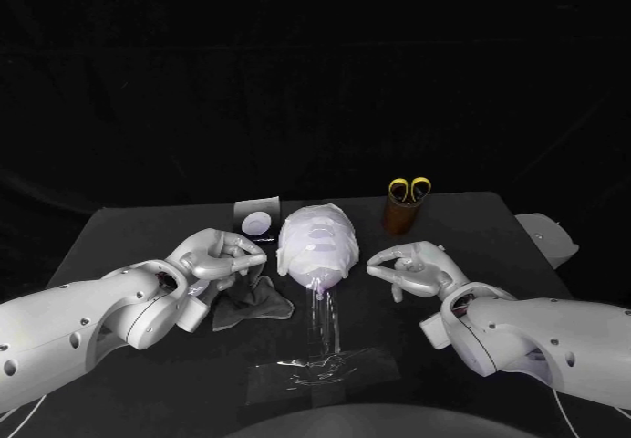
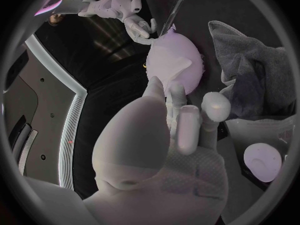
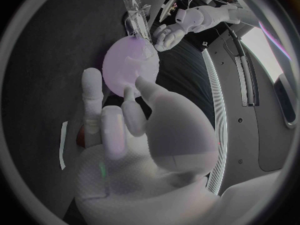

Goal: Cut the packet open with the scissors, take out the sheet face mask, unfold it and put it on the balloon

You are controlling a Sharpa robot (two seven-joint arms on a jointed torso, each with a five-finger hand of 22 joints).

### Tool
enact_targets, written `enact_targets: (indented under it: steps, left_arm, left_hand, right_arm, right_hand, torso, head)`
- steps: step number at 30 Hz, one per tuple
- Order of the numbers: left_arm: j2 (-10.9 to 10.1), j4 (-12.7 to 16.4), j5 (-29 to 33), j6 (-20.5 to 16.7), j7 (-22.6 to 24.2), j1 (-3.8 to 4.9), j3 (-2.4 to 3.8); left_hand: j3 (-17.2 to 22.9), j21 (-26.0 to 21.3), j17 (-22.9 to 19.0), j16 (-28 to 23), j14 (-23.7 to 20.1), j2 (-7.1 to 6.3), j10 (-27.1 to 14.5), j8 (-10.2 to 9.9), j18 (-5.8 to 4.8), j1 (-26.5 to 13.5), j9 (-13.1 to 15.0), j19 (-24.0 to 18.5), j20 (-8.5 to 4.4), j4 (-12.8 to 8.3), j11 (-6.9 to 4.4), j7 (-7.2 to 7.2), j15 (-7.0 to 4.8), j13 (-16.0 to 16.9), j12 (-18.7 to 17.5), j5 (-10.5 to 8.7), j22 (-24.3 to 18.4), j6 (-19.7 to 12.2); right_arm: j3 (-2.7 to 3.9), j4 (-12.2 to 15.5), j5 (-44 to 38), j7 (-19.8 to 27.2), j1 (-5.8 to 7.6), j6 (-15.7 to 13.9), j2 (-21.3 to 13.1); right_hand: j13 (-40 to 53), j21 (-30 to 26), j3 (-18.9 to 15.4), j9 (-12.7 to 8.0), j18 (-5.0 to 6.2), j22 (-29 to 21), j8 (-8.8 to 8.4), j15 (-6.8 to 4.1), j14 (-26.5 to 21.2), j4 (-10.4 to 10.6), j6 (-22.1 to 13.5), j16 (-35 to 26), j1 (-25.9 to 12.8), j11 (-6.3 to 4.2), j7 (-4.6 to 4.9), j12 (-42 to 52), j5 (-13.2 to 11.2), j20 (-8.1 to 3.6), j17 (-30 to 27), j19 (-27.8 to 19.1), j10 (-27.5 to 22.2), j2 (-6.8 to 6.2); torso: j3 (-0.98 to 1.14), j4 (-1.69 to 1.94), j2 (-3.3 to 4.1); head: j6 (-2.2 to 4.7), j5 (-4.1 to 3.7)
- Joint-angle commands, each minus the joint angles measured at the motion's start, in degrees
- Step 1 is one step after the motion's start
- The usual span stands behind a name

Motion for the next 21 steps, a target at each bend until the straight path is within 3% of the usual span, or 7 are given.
enact_targets:
  steps: [1,6,18,21]
  left_arm:
    - [-0.1,0.7,-0.5,-1.1,-2.5,-0.11,-0.06]
    - [-0.2,1.2,-0.5,-1.4,-2.9,-0.24,-0.2]
    - [0.0,2.5,-1.0,-1.0,-1.6,-0.35,-0.27]
    - [0.0,2.8,-2.4,-1.4,-0.7,-0.37,-0.27]
  left_hand:
    - [-0.7,0.5,0.0,0.1,1.0,-0.01,-0.5,0.5,-0.82,-0.9,0.2,-0.1,0.04,-0.1,-0.1,-0.02,-0.1,0.7,1.1,-0.26,0.2,-0.5]
    - [-0.9,0.5,0.0,0.1,1.0,0.09,-0.7,0.7,-0.79,-0.9,0.2,-0.3,0.04,-0.1,-0.05,-0.08,-0.14,0.9,1.4,-0.33,0.1,-0.6]
    - [-1.0,0.5,-1.1,-0.4,0.7,0.72,-1.8,1.4,-0.68,1.9,0.3,-0.9,-0.03,-0.6,-0.23,-0.22,-0.29,1.2,2.2,-0.3,-0.2,-0.6]
    - [-0.6,-0.6,-3.5,-1.5,-0.3,1.11,-2.5,1.1,-0.21,3.6,0.1,-2.7,-0.04,-0.9,-0.27,-0.23,-0.34,1.0,1.8,-0.28,-2.6,-0.5]
  right_arm:
    - [0.01,0.5,0.9,-3.7,-0.23,-1.2,0.2]
    - [-0.04,1.0,1.2,-5.2,-0.53,-2.4,1.0]
    - [-0.1,0.8,5.4,-7.3,-1.39,-3.8,3.6]
    - [-0.1,0.7,6.7,-7.0,-1.51,-4.2,4.2]
  right_hand:
    - [5.0,4.5,-0.6,-0.3,-1.13,4.2,0.58,0.43,2.8,0.2,-0.5,3.1,-0.2,0.1,0.06,4.2,0.1,0.09,5.4,1.4,1.8,0.51]
    - [12.2,10.7,-1.0,-1.6,-1.74,10.0,0.96,0.73,4.4,0.5,-0.8,6.5,0.0,0.4,0.35,11.3,0.0,0.43,10.8,2.2,5.0,0.84]
    - [17.1,14.7,-1.3,-3.4,-2.19,13.9,0.3,1.1,5.8,0.4,-0.8,8.8,0.1,0.77,0.69,16.1,0.0,0.8,15.6,2.9,7.8,1.01]
    - [17.4,15.0,-1.4,-3.7,-2.22,14.1,0.06,1.2,5.9,0.4,-1.0,8.9,0.0,0.89,0.84,16.4,0.0,0.88,15.8,2.8,8.0,0.98]
  torso:
    - [-0.04,0.01,0.02]
    - [-0.02,-0.02,0.08]
    - [-0.06,0.08,0.09]
    - [-0.05,0.01,0.08]
  head:
    - [-0.28,-0.21]
    - [-0.41,-0.67]
    - [-1.06,-1.57]
    - [-1.25,-1.61]
